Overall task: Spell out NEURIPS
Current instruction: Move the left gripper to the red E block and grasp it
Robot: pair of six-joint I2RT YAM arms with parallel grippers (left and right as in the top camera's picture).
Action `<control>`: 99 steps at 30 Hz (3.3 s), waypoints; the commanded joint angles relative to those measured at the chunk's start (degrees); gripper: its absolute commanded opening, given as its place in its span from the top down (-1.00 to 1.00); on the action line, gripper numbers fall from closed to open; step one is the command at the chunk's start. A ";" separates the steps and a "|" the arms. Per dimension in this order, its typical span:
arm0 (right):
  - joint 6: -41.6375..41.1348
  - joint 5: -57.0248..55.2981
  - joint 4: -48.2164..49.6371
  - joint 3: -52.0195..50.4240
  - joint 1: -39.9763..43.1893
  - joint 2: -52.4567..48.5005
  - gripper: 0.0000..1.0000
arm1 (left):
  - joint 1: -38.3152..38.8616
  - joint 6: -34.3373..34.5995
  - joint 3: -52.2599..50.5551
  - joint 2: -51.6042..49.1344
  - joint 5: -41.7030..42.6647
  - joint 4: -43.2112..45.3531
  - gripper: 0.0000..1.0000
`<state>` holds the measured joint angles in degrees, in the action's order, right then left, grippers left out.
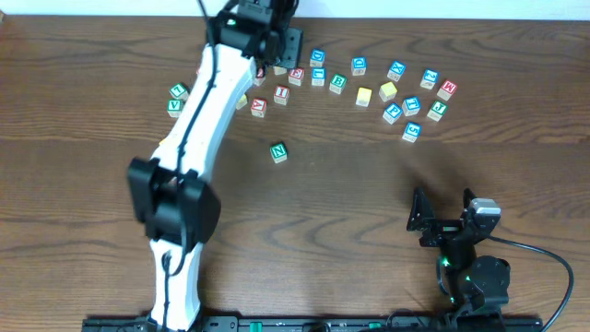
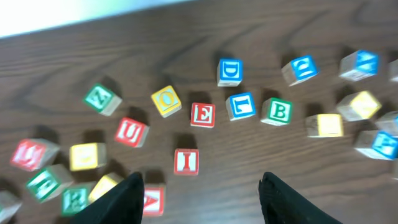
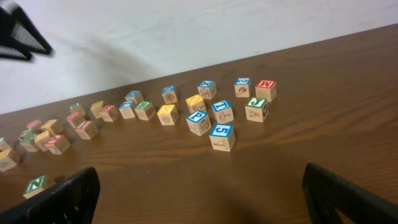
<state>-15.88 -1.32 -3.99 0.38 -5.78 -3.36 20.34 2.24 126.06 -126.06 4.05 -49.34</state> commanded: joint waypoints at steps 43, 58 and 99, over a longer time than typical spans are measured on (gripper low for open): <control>0.24 -0.24 -0.15 -0.07 0.55 0.07 -0.98 | 0.09 0.37 0.35 -19.89 -0.70 12.22 -0.17; 0.24 -0.24 -0.15 -0.07 0.55 0.07 -0.99 | 0.15 0.39 -0.37 -19.89 -0.70 16.28 -0.06; 0.24 -0.24 -0.15 -0.07 0.55 0.07 -0.99 | 0.24 0.39 -0.59 -21.55 -0.72 18.43 0.32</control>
<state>-15.90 -1.32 -3.99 0.38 -5.78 -3.36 20.43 2.72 125.91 -147.02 4.08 -30.98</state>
